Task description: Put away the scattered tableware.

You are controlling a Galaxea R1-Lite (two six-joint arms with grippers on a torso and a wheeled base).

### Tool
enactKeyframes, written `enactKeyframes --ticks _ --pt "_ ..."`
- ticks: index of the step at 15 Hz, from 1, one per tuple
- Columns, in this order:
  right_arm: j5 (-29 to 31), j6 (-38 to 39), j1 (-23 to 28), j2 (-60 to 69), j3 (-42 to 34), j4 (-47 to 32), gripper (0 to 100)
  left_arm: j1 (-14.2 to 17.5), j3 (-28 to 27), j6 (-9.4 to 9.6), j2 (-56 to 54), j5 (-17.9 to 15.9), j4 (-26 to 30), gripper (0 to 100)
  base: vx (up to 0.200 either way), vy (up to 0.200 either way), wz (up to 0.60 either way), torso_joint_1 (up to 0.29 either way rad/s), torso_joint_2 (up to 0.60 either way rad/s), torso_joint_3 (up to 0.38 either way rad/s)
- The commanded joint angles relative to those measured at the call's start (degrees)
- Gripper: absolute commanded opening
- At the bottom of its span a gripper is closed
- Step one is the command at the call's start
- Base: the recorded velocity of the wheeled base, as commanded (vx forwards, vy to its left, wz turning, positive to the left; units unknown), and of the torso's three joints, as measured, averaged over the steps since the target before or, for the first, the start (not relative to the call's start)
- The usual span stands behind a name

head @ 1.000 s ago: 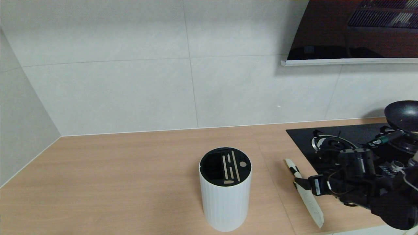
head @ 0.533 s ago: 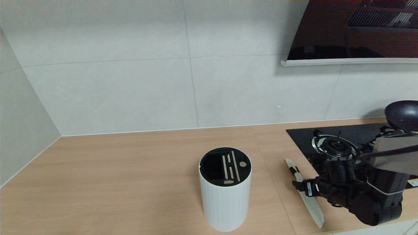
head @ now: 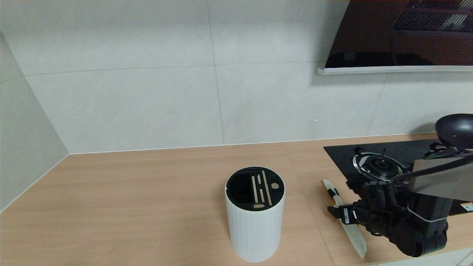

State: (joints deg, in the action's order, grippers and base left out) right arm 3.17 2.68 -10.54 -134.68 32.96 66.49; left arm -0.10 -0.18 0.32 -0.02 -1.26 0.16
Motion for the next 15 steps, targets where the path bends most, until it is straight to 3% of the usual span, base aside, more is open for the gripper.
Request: enactKeyframes --ticks 1,10,11,15 --pt "-0.01 0.04 -0.79 -0.14 0.08 0.05 100 0.01 0.01 0.03 0.02 -0.06 0.02 100 0.000 0.000 0.00 0.000 0.00 0.000" --pt "0.43 0.39 -1.23 -1.72 0.61 0.05 100 0.01 0.01 0.03 0.02 0.03 0.02 100 0.000 0.000 0.00 0.000 0.00 0.000" --pt "0.43 0.39 -1.32 -1.72 0.52 0.05 0 0.01 0.01 0.03 0.02 0.03 0.02 100 0.000 0.000 0.00 0.000 0.00 0.000" --pt "1.66 0.31 -2.11 -2.08 0.52 0.13 0 0.01 0.01 0.03 0.02 0.03 0.02 100 0.000 0.000 0.00 0.000 0.00 0.000"
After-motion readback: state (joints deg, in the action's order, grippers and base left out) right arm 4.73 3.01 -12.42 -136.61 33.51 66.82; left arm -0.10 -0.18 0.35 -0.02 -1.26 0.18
